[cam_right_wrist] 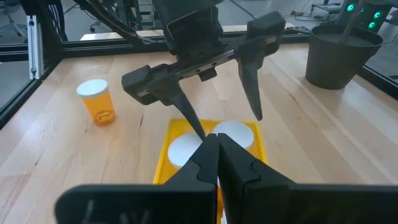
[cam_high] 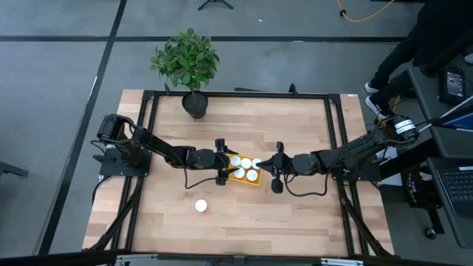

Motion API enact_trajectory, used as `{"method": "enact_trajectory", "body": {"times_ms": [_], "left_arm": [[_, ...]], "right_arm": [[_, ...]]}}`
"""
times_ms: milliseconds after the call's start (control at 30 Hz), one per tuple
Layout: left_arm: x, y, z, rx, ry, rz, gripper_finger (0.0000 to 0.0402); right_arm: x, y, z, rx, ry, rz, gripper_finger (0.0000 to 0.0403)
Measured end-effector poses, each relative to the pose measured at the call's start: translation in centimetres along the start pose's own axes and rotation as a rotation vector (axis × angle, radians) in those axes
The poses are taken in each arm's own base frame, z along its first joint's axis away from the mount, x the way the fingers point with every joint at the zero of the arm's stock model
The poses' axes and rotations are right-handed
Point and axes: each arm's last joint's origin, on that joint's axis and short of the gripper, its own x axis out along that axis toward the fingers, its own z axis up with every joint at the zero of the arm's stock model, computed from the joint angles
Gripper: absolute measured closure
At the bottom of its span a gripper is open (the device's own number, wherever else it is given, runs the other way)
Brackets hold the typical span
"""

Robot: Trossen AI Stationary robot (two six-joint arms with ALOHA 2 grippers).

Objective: Pick and place pill bottles into a basket
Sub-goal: Put the top orange pill bottle into the yellow bin, then put the orange pill bottle into the yellow bin

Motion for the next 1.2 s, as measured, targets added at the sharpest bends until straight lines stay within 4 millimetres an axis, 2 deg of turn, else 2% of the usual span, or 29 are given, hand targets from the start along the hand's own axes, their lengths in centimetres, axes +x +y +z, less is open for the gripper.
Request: {"method": "enact_trajectory", "body": {"times_ms": [433, 600, 767, 967, 1200], "left_arm": [[-0.1, -0.2, 0.4, 0.052, -0.034, 0.029, 0.0124], [-0.9, -0.5, 1.2, 0.096, -0.050, 0.040, 0.0124], [-3.1, -0.8, 2.5, 0.124, -0.029, 0.040, 0.0124], [-6.9, -1.8, 3.9, 0.100, -0.011, -0.034, 0.0124], [-10.9, -4.3, 3.9, 0.109, 0.049, -0.175, 0.0124]], "right_arm": [[0.0, 0.0, 0.0, 0.000, 0.000, 0.000, 0.0398], [0.0, 0.0, 0.0, 0.000, 0.000, 0.000, 0.0398], [0.0, 0.0, 0.0, 0.000, 0.001, -0.001, 0.0398], [0.0, 0.0, 0.0, -0.002, 0.001, 0.000, 0.0398], [0.0, 0.0, 0.0, -0.051, 0.000, 0.000, 0.0398]]}}
